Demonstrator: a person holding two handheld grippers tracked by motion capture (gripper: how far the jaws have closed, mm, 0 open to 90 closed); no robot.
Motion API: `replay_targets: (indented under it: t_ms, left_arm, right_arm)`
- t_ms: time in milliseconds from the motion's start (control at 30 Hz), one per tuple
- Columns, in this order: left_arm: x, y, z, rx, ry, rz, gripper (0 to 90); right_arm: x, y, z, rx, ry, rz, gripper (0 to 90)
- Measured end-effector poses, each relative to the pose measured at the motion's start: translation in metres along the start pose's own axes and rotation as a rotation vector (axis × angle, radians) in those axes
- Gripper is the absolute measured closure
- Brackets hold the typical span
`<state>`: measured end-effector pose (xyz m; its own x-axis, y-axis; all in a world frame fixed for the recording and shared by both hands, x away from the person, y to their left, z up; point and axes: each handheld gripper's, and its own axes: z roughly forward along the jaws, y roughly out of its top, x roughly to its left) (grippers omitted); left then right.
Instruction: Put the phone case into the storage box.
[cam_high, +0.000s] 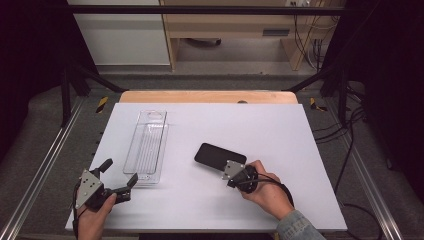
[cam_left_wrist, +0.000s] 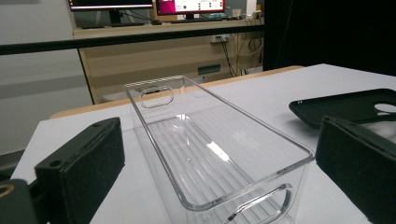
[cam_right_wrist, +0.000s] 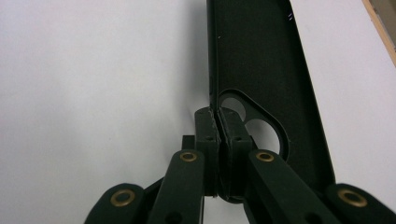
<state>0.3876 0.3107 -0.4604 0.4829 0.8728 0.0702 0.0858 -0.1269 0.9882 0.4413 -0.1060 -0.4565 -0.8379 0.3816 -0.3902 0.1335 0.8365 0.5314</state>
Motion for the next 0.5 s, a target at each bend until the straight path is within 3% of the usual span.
replay_targets:
  t_ms: [333,500]
  left_arm:
    - [-0.002,0.001,0.0,0.004,-0.004,0.011,0.8]
    - [-0.002,0.001,0.0,0.003,-0.007,0.012,0.8]
  right_arm:
    - [0.003,-0.006,-0.006,-0.001,-0.035,-0.028,87.4]
    - [0.005,-0.004,-0.012,0.006,-0.061,-0.073,87.4]
